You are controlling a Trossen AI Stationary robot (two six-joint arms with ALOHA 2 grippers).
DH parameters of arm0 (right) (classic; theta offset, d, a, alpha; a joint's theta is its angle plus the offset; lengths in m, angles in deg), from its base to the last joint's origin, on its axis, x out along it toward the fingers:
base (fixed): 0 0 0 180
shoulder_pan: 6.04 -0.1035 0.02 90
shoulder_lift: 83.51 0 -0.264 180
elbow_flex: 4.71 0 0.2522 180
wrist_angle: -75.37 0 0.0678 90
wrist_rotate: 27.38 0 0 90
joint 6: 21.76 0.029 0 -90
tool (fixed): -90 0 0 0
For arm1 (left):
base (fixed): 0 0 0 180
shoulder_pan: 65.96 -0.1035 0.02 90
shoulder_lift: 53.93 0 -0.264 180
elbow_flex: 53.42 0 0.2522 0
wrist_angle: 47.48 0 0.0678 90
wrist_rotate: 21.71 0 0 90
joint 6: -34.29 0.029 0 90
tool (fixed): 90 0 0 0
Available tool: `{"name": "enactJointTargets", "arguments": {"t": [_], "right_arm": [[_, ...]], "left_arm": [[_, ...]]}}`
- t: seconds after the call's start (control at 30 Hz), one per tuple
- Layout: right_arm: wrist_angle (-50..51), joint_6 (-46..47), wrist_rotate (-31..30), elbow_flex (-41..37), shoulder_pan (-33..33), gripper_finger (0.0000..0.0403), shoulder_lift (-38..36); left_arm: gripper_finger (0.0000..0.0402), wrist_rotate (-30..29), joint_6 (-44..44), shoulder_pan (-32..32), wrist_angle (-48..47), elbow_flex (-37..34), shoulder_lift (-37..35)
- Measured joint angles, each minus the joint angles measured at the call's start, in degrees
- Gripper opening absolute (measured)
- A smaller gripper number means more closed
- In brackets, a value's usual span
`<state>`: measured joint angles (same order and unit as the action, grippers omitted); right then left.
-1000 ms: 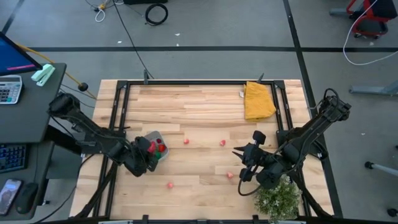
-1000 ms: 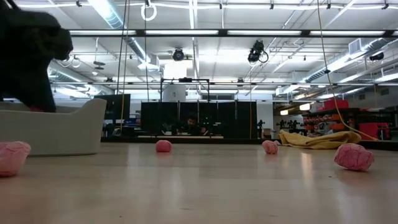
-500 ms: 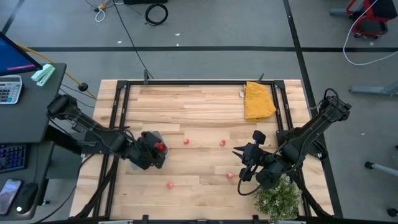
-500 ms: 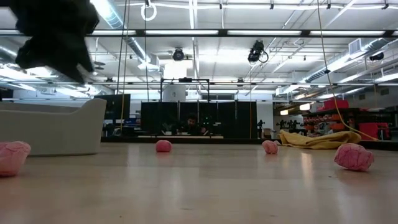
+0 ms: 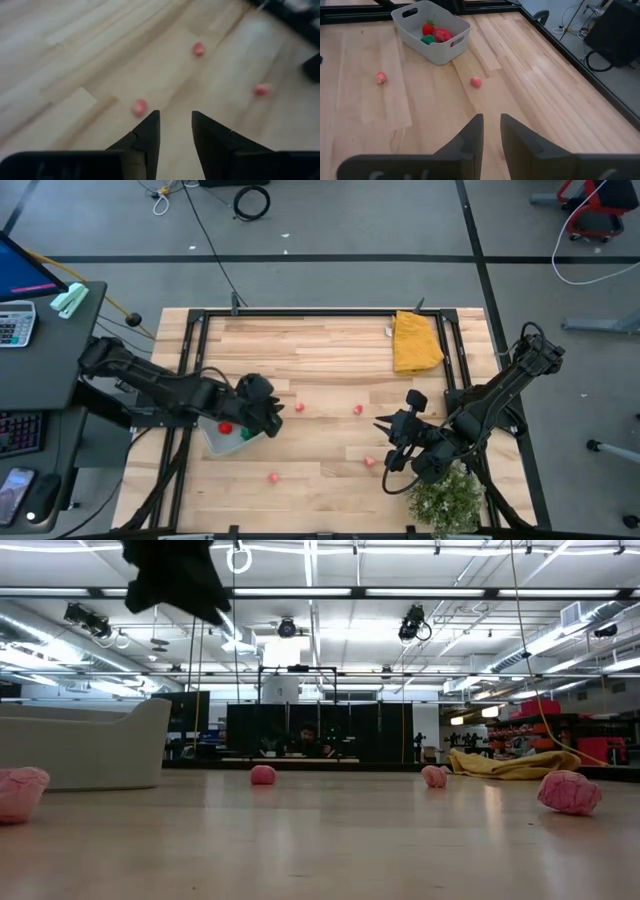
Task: Pick and placing Produce into tupperware
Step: Put the pink apricot into the gray bin
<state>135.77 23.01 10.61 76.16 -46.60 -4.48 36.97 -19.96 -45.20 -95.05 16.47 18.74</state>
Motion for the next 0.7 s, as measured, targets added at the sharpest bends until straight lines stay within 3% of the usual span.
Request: {"name": "enactJointTargets", "arguments": {"t": [0.13,0.37,0.7], "right_arm": [[0.0,0.0,0.2,0.0,0.0,0.0073,0.0],[0.0,-1.3,0.2,0.0,0.0,0.0073,0.0],[0.0,-1.4,0.2,0.0,0.0,0.0073,0.0]], "left_arm": [[0.0124,1.0,4.6,-3.4,1.2,-0.5,2.9],[0.0141,8.2,11.6,-10.4,10.4,-0.5,8.9],[0.0167,18.1,12.0,-16.1,13.5,-0.5,22.0]]}}
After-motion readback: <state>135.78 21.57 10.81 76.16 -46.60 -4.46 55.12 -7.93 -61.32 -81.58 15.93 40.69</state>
